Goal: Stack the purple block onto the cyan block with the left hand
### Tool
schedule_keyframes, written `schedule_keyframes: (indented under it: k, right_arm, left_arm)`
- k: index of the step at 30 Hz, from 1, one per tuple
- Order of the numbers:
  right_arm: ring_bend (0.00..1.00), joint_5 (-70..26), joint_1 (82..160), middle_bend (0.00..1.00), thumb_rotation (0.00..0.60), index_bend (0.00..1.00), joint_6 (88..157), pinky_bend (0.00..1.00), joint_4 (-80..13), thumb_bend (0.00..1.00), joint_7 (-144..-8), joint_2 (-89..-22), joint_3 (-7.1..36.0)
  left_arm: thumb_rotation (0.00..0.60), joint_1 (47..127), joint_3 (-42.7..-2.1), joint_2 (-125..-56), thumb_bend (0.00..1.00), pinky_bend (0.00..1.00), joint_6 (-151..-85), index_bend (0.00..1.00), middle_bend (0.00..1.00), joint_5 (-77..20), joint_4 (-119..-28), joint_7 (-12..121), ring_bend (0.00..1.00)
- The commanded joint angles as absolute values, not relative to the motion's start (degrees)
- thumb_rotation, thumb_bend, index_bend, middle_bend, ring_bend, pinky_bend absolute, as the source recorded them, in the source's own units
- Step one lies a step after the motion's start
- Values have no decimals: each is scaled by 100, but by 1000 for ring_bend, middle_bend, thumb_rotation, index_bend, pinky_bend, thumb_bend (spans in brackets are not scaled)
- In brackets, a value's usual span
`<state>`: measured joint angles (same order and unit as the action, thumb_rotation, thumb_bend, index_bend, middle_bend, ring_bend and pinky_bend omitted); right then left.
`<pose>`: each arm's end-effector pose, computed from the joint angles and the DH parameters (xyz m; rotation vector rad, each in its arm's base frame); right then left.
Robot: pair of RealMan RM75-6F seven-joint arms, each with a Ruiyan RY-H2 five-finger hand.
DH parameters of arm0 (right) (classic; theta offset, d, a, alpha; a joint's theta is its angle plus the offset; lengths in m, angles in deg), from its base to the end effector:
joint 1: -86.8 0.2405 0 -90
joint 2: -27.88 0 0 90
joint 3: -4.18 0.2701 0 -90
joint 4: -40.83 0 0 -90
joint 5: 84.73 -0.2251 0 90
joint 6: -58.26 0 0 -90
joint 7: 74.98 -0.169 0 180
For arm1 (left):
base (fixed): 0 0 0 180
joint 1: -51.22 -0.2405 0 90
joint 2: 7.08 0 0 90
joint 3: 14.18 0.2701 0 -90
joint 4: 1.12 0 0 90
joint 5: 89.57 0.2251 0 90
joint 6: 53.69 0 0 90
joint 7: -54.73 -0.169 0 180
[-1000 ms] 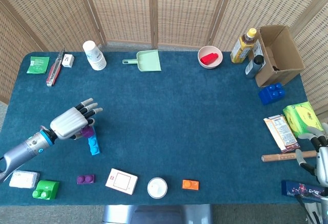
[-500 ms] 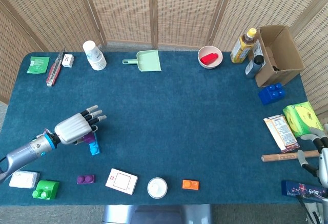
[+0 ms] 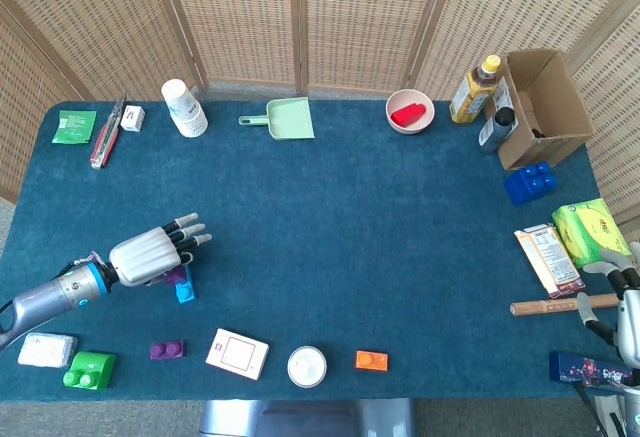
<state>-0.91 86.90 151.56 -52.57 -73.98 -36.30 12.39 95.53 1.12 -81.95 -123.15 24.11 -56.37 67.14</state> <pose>-0.3303 -0.1975 0.1895 1.1743 -0.7891 0.9667 -0.2703 0.3597 0.0514 -2.4752 -0.1867 -0.6775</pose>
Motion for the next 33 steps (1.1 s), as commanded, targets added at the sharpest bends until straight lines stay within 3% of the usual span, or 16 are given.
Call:
schedule_keyframes:
  k: [1,19,33]
  right_arm:
    - [112,-82,8686,285,600,380,15167,194,-5264,339,-7392,-3627,1238]
    - [113,-73,8677,285,600,378,15167,195,-5291,339,-7351,-3639,1225]
    - [112,-82,8606,285,600,377,15229,200,-5256,338,-7445,-3610,1207]
  left_arm:
    - [600,9561,166,-8316,329,0,-12406,605,145,2537,-5444,6636,62]
    - [600,9475,234,-8518,330,0,-12485,607,145,2440,-5133,6872,60]
    - [600,9553,178,-8435,329,0,-12047,606,144,2100,-5558,7154,47]
